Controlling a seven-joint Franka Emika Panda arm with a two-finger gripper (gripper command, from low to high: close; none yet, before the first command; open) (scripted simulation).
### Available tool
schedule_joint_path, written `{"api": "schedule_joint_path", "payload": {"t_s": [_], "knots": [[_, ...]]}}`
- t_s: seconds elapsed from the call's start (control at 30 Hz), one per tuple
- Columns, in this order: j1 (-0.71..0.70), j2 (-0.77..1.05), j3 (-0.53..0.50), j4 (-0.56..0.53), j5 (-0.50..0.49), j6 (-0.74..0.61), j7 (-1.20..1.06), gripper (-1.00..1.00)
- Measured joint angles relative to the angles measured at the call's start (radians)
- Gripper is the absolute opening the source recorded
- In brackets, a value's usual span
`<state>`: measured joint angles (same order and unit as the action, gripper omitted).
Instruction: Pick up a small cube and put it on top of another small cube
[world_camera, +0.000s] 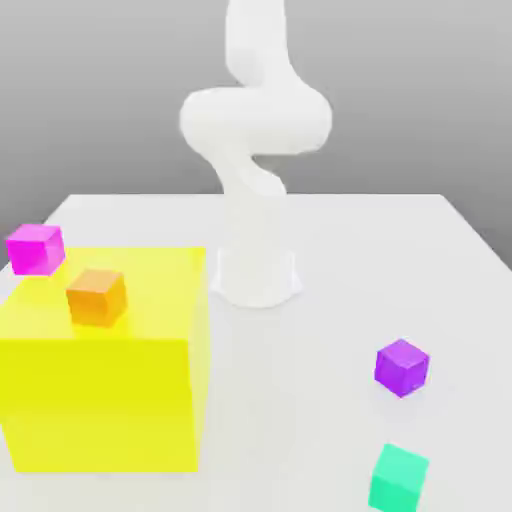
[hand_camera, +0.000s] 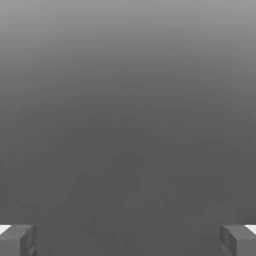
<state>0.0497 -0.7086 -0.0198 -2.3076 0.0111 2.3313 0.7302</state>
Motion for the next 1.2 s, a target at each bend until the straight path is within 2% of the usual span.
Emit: {"api": "schedule_joint_path", "payload": {"t_s": [0.3, 0.57, 0.73, 0.9, 1.03, 1.07, 1.2], "knots": [[0.144, 0.333, -0.039, -0.028, 0.064, 0.114, -0.271, 0.0], [0.225, 0.623, -0.019, -0.052, 0.101, 0.214, -0.494, 0.0], [0.268, 0.802, -0.002, -0.068, 0.079, 0.278, -0.601, 0.0], [0.293, 0.978, 0.01, -0.082, 0.009, 0.347, -0.67, 0.0], [0.298, 1.122, 0.012, -0.061, -0.003, 0.453, -0.679, 0.0], [0.297, 1.154, 0.013, -0.056, -0.003, 0.478, -0.68, -1.0], [0.297, 1.154, 0.013, -0.056, -0.003, 0.477, -0.68, -1.0]]}}
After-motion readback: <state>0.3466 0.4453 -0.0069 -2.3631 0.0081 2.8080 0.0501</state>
